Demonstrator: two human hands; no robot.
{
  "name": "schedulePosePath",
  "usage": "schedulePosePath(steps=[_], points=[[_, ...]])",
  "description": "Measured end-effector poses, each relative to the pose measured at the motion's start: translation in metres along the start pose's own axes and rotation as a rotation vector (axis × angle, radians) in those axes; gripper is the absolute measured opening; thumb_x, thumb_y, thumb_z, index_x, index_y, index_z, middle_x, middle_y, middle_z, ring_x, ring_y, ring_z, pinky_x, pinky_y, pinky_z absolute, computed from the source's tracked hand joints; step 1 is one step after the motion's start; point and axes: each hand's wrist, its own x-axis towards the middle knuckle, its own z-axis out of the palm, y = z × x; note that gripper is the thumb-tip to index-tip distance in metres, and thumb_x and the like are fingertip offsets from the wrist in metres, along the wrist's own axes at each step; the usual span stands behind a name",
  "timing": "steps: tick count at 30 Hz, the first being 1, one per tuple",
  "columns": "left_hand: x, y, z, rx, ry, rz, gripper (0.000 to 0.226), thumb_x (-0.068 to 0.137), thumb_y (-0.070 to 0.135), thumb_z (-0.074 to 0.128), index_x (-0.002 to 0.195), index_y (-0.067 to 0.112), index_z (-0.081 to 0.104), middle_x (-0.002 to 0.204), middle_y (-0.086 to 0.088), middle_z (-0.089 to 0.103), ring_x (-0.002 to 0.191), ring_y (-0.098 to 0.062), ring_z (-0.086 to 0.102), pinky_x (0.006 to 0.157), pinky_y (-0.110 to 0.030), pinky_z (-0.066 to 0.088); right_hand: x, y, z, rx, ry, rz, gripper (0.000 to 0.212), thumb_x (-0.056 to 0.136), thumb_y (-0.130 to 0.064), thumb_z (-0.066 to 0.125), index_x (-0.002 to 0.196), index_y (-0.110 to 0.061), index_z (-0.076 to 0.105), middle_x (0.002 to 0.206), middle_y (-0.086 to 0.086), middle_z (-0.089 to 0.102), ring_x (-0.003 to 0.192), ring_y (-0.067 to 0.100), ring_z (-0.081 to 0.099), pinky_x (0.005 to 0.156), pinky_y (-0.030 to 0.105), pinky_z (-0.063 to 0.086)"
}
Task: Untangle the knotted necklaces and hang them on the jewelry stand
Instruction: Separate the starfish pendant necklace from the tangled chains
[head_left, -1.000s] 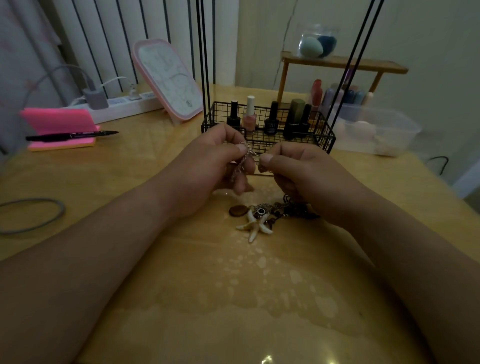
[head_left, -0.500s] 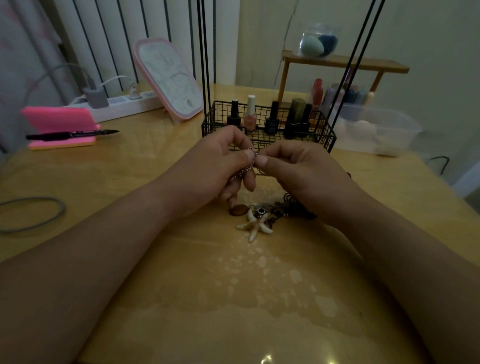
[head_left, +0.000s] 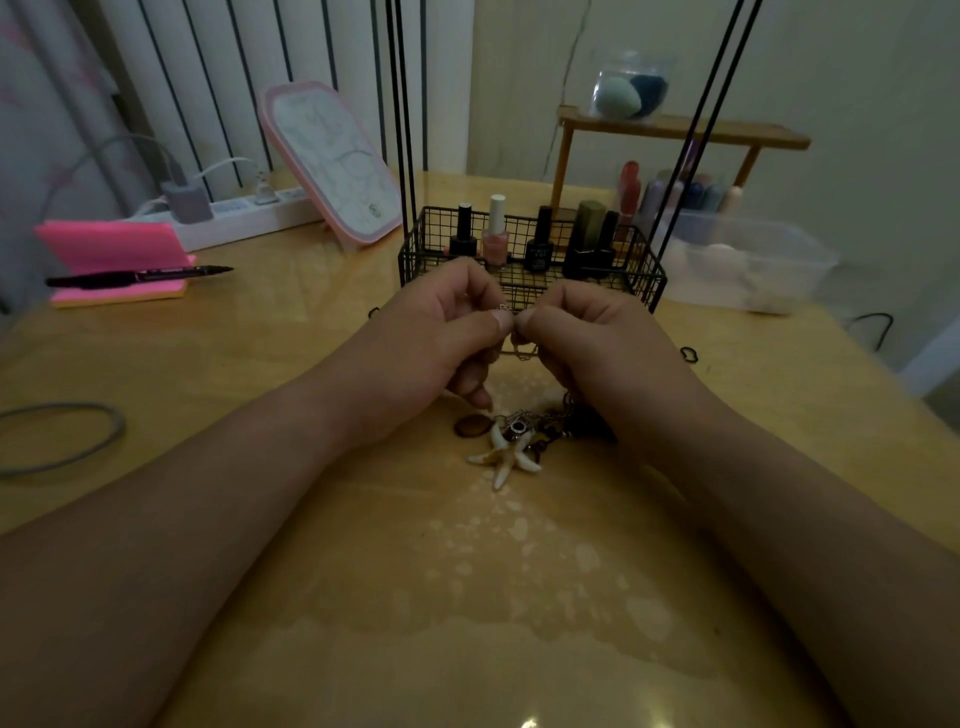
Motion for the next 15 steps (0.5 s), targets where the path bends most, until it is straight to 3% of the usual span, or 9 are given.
schedulePosePath(steps=[7, 12, 15], points=[[0.0007, -0.0045, 0.003, 0.164, 0.063, 0.124, 0.006, 0.104, 0.008, 0.058, 0.1, 0.008, 0.053, 0.093, -0.014, 0.057, 0.07, -0.033, 0.06, 0.064, -0.034, 0.062, -0.0014, -0.0054, 0.0026, 0.069, -0.007, 0.132, 0.019, 0.096, -0.023, 0.066, 0.08, -0.012, 0.062, 0.052, -0.004, 0.048, 0.044, 0.01, 0.033, 0.043, 0.024, 0.026], [-0.0013, -0.0029, 0.0047, 0.159, 0.007, 0.114, 0.004, 0.106, 0.008, 0.054, 0.104, 0.007, 0.051, 0.09, -0.023, 0.056, 0.071, -0.028, 0.058, 0.067, -0.043, 0.063, -0.001, -0.007, 0.0028, 0.109, 0.002, 0.165, 0.026, 0.097, -0.021, 0.065, 0.072, -0.017, 0.059, 0.052, -0.003, 0.047, 0.043, 0.01, 0.033, 0.044, 0.025, 0.025], [-0.0002, -0.0023, 0.0058, 0.059, 0.051, 0.058, 0.005, 0.107, 0.012, 0.052, 0.104, 0.009, 0.05, 0.086, -0.016, 0.056, 0.072, -0.025, 0.06, 0.068, -0.043, 0.061, -0.0026, -0.0083, 0.0029, 0.144, -0.006, 0.139, 0.028, 0.1, -0.027, 0.065, 0.074, -0.019, 0.063, 0.056, -0.002, 0.054, 0.043, 0.008, 0.036, 0.044, 0.024, 0.028]])
